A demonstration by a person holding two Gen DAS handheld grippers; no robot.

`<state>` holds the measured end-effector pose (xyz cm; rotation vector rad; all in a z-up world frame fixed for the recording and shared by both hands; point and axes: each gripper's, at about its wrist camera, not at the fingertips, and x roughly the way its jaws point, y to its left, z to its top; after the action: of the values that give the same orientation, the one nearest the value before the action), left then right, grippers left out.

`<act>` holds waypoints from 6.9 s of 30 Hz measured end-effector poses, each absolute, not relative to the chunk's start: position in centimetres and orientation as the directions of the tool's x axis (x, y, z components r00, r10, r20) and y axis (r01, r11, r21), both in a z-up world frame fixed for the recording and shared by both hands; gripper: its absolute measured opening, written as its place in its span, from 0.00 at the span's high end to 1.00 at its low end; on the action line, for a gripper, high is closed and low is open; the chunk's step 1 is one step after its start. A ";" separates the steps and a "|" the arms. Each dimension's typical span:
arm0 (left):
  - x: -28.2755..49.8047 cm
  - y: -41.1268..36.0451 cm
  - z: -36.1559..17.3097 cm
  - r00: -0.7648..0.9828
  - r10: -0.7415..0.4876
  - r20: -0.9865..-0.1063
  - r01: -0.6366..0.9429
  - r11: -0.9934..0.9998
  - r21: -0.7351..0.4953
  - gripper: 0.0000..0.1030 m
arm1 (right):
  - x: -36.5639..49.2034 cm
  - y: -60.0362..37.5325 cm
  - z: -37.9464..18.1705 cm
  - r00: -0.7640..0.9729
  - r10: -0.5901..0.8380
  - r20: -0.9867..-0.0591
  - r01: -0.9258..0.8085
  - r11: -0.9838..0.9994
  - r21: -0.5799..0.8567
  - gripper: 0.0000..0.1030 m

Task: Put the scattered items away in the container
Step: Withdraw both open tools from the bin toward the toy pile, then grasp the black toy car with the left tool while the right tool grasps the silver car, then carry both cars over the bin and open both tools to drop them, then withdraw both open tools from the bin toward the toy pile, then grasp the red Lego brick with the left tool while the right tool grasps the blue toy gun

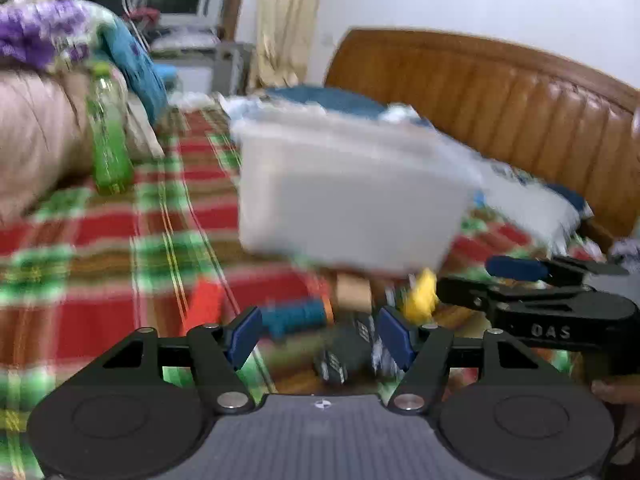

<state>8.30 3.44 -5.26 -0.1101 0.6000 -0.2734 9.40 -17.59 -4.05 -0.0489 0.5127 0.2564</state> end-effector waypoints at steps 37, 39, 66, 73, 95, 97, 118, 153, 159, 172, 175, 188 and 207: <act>8.7 3.1 -9.9 0.728 -0.257 -0.635 0.293 0.955 -0.051 0.66 | 10.4 -12.2 -9.8 0.800 0.200 -0.566 -0.252 0.968 -0.015 0.36; 8.6 2.9 -9.8 0.724 -0.264 -0.637 0.298 0.953 -0.057 0.67 | 9.8 -12.1 -9.7 0.800 0.202 -0.565 -0.288 0.955 -0.067 0.37; 7.9 2.0 -9.9 0.722 -0.264 -0.639 0.272 0.958 -0.089 0.66 | 7.5 -15.9 -9.6 0.760 0.222 -0.611 -0.262 0.965 0.025 0.19; 8.0 1.7 -9.9 0.726 -0.258 -0.638 0.263 0.961 -0.090 0.64 | 6.7 -14.7 -9.8 0.795 0.149 -0.588 -0.218 0.975 -0.048 0.28; 8.0 0.9 -10.0 0.727 -0.245 -0.641 0.267 0.962 -0.065 0.54 | 6.3 -15.0 -9.8 0.785 0.173 -0.596 -0.261 0.963 -0.064 0.40; 7.8 0.9 -10.0 0.727 -0.246 -0.640 0.267 0.961 -0.066 0.57 | 6.2 -15.2 -9.8 0.780 0.179 -0.599 -0.259 0.965 -0.049 0.40; 12.3 -0.1 0.1 0.820 -0.323 -0.472 0.323 0.943 -0.085 0.68 | 9.0 -17.5 -1.1 0.898 0.198 -0.392 -0.248 0.966 -0.079 0.68; 18.3 0.4 2.9 0.849 -0.282 -0.448 0.241 0.959 -0.147 0.46 | 16.5 -19.9 2.1 0.895 0.159 -0.417 -0.186 0.982 -0.027 0.41; 13.1 1.7 -0.9 0.852 -0.247 -0.461 0.219 0.969 -0.115 0.44 | 13.1 -19.7 1.4 0.906 0.183 -0.382 -0.198 0.980 0.001 0.36; 7.8 4.8 -7.8 0.818 -0.160 -0.552 0.147 0.987 -0.067 0.44 | 8.9 -15.4 -6.4 0.789 0.306 -0.533 -0.355 0.935 0.010 0.36; 8.3 6.3 -7.6 0.832 -0.122 -0.542 0.103 0.993 -0.065 0.44 | 8.4 -14.4 -7.6 0.764 0.326 -0.556 -0.388 0.922 0.007 0.36; 12.4 9.5 -9.3 0.763 -0.165 -0.625 0.123 0.986 -0.111 0.75 | 9.5 -9.7 -7.1 0.726 0.482 -0.491 -0.615 0.775 -0.148 0.44; 8.7 8.4 -9.4 0.740 -0.238 -0.629 0.213 0.970 -0.117 0.75 | 11.5 -8.1 -8.9 0.650 0.480 -0.589 -0.653 0.749 -0.110 0.56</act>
<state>8.75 8.38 -9.37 -0.0380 0.6951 -0.2478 11.47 -8.14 -8.92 -0.3284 0.5670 0.6570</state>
